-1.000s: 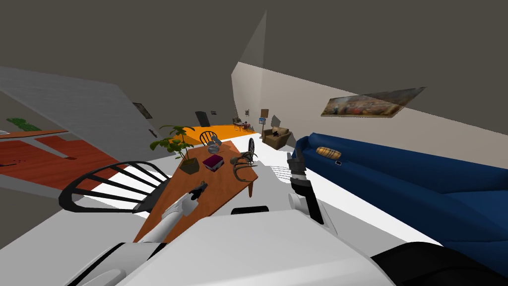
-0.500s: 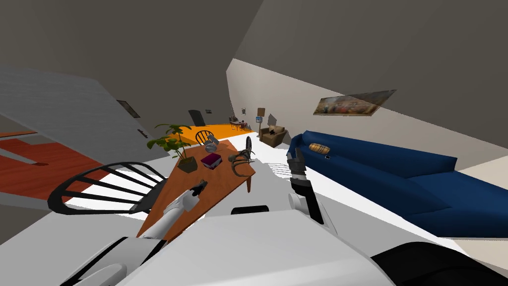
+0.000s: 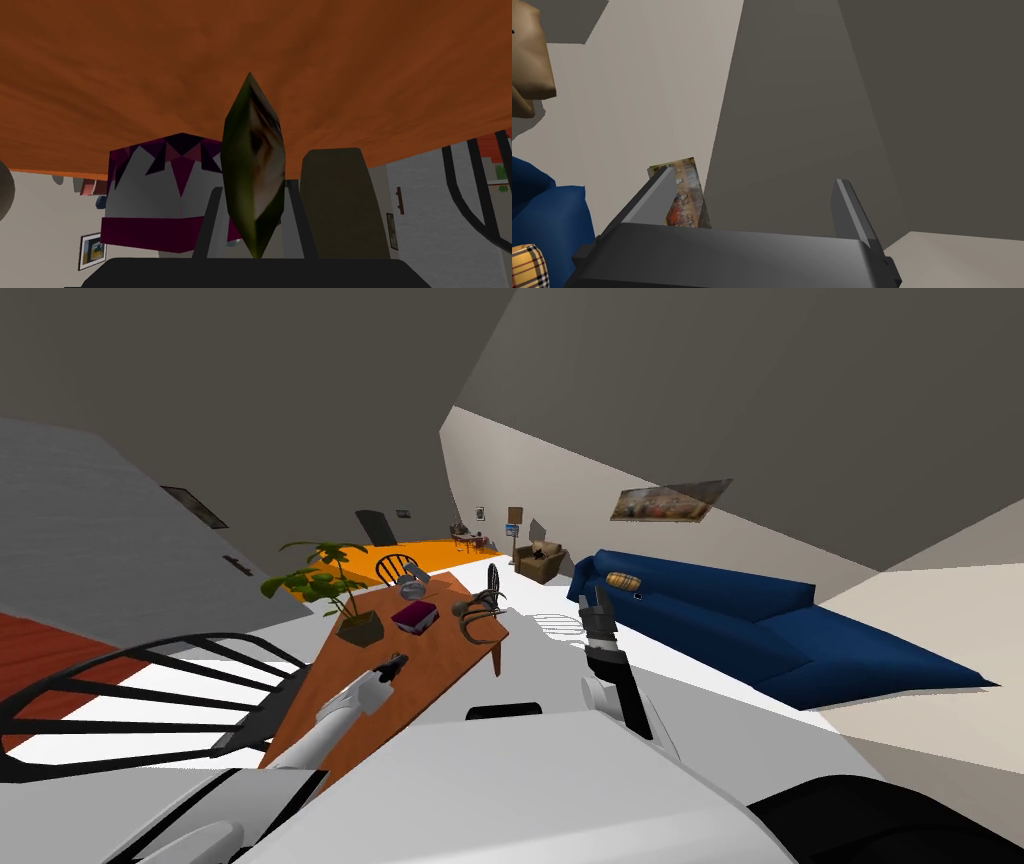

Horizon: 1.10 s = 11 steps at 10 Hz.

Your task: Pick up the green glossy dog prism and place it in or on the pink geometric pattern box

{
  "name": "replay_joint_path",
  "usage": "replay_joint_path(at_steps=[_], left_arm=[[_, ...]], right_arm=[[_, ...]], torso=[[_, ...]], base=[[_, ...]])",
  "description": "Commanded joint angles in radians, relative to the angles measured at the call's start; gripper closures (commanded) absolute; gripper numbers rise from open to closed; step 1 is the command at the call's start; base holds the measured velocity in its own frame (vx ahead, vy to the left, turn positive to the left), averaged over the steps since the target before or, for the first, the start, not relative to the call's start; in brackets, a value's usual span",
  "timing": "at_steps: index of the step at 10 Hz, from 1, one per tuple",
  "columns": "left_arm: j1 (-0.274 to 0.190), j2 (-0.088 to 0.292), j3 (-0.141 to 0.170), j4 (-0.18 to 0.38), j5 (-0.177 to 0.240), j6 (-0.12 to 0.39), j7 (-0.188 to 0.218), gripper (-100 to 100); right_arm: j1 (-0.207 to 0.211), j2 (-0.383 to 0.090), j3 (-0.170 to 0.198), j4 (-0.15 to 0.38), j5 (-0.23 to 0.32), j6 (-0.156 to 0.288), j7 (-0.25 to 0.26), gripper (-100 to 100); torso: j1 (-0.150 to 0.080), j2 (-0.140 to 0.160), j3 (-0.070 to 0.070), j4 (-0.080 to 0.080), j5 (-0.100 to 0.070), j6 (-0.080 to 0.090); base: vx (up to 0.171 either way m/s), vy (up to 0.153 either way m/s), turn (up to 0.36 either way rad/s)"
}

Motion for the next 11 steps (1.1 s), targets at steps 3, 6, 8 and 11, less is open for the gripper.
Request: replay_joint_path(at_steps=[3,6,8,11], left_arm=[[-0.018,0.041,0.028,0.062,-0.010,0.023,-0.028,100],[-0.024,0.066,0.046,0.088,-0.013,0.047,-0.046,100],[-0.027,0.079,0.056,0.101,-0.014,0.060,-0.056,100],[-0.038,0.119,0.084,0.140,-0.015,0.096,-0.083,100]], right_arm=[[0.000,0.000,0.000,0.000,0.000,0.000,0.000,0],[0.000,0.000,0.000,0.000,0.000,0.000,0.000,0],[0.000,0.000,0.000,0.000,0.000,0.000,0.000,0],[0.000,0.000,0.000,0.000,0.000,0.000,0.000,0]], torso=[[-0.002,0.000,0.000,0.000,-0.001,0.002],[-0.002,0.000,0.000,0.000,-0.001,0.000],[-0.003,0.000,0.000,0.000,-0.002,0.000],[-0.004,0.000,0.000,0.000,-0.002,0.000]], base=[[-0.028,0.005,-0.194],[-0.031,0.006,-0.165],[-0.026,0.008,-0.111],[-0.036,0.006,-0.223]])
